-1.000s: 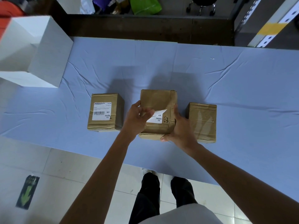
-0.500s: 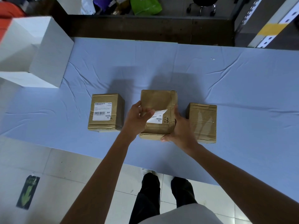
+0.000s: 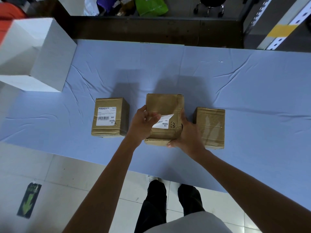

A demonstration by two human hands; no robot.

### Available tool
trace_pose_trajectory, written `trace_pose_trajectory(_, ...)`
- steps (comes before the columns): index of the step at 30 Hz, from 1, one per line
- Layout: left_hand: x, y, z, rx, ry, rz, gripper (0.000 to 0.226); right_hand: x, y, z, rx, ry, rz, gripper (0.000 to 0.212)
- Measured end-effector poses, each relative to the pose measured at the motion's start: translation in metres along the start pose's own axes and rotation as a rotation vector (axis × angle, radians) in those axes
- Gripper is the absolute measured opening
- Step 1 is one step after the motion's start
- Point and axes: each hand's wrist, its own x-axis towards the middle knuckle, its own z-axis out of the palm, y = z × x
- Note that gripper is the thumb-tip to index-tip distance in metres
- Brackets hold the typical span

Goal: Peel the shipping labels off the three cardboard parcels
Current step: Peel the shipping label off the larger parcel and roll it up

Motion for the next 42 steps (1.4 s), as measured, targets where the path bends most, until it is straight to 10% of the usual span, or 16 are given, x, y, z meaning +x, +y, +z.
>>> trace_pose_trajectory(42,-0.0032,0.0033,-0.0068,-0.068,-0.069,-0.005,0.016,-0.0004,-0.0025,-0.0014,-0.022,0.0,0.03,0.139)
